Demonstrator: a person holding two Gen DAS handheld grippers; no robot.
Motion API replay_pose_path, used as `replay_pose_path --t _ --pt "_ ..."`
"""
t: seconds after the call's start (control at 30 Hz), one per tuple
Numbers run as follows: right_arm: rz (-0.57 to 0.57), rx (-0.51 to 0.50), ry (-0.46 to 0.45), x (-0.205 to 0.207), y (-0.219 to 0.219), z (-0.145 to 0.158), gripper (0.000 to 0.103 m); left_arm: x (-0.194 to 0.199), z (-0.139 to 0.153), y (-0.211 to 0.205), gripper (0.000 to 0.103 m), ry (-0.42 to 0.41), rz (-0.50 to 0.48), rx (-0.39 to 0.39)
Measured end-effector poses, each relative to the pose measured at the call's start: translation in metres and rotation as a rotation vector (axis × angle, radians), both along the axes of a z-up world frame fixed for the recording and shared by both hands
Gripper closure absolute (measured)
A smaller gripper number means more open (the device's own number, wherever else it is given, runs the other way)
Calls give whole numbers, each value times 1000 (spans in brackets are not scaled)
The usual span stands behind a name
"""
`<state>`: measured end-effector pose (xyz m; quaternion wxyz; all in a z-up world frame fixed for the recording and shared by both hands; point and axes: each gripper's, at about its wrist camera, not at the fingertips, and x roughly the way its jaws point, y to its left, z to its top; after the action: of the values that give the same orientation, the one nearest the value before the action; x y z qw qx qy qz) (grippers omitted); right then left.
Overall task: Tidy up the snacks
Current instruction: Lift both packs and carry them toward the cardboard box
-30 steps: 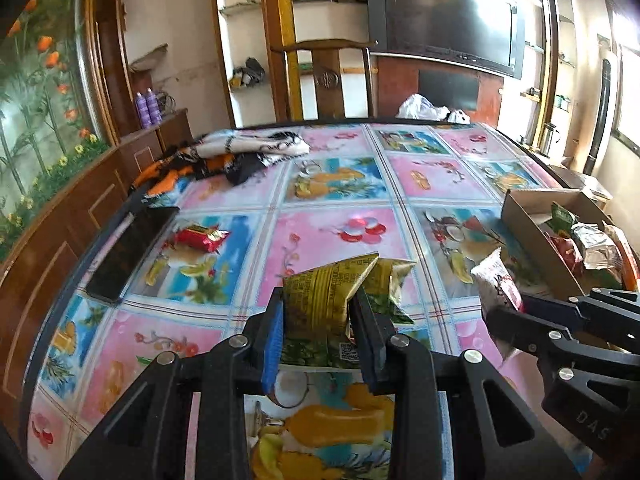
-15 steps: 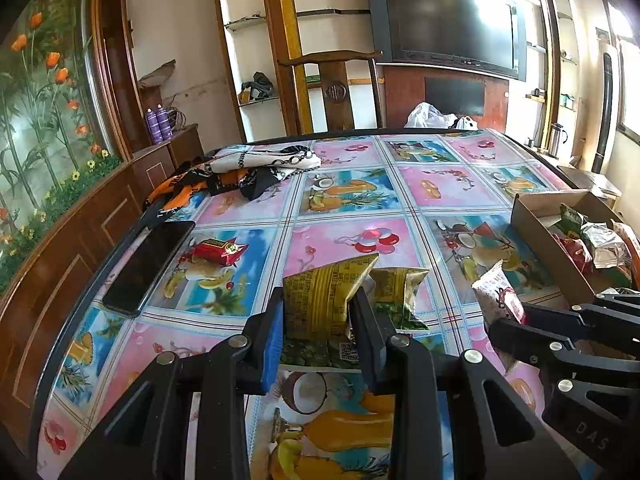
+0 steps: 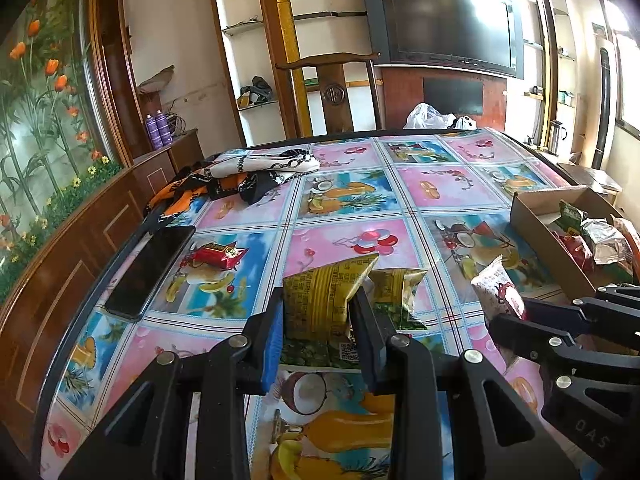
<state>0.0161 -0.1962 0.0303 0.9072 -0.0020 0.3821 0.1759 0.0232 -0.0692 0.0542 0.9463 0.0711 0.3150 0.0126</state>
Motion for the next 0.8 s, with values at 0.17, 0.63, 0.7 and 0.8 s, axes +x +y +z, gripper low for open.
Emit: replay_pose_path --t 0.17,0.63,0.7,0.8 --pt "-13 -25 -17 -2 0 1 82 0 0 0 72 0 -1 3" --pt "-26 -50 -47 -4 0 7 82 0 3 -3 72 -11 -5 1" --pt "-27 -51 -50 -5 0 7 82 -1 3 -3 72 -10 -5 0" --pt "-29 -55 -58 -6 0 9 82 -1 4 -4 72 -11 -7 -3"
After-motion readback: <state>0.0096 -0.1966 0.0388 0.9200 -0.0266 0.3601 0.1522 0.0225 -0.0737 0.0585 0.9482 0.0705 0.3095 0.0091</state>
